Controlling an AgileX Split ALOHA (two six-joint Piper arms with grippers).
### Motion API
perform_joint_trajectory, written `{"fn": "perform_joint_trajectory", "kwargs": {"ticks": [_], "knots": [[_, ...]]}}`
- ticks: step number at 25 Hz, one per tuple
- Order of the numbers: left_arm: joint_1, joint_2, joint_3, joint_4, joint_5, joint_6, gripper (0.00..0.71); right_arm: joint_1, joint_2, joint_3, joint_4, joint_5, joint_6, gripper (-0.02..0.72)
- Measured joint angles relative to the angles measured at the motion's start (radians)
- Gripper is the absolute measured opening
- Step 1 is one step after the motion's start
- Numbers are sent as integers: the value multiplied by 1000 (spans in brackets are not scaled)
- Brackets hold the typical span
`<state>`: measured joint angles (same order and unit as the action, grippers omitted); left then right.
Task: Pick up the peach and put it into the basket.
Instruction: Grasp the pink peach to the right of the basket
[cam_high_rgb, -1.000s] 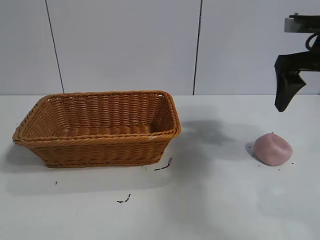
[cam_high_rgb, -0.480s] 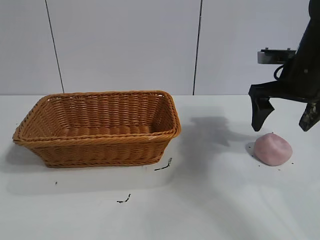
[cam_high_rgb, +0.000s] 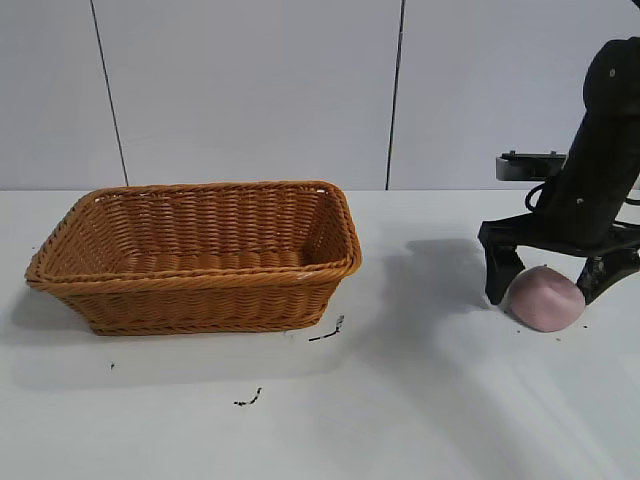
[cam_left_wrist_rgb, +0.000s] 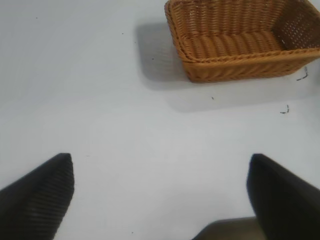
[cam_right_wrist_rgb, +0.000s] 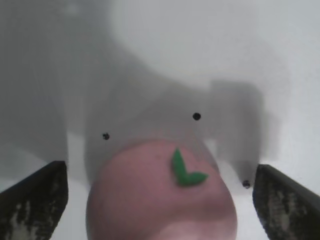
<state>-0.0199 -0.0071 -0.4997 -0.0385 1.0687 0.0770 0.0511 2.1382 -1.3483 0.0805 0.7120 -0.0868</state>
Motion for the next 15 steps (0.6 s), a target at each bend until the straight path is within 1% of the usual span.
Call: {"fn": "perform_joint_trajectory", "kwargs": {"ticks": [1,3,4,5,7,11,14,15], "knots": [[0,0,0,0,0,0,692,0,0,0,0,9,0,437],[0,0,0,0,0,0,692,0,0,-2,0,20,0,221],[0,0,0,0,0,0,692,0,-1,-5,0,23,0,143],[0,0,0,0,0,0,692,0,-8,-7,1,26,0,105],[0,0,0,0,0,0,692,0,-27,-8,1,29,0,60],[0,0,0,0,0,0,692,0,-106,-12,-8,48,0,37],[0,0,0,0,0,0,692,0,-162,-79,-7,131,0,37],[0,0,0,0,0,0,692,0,-172,-112,-6,171,-1,37]]}}
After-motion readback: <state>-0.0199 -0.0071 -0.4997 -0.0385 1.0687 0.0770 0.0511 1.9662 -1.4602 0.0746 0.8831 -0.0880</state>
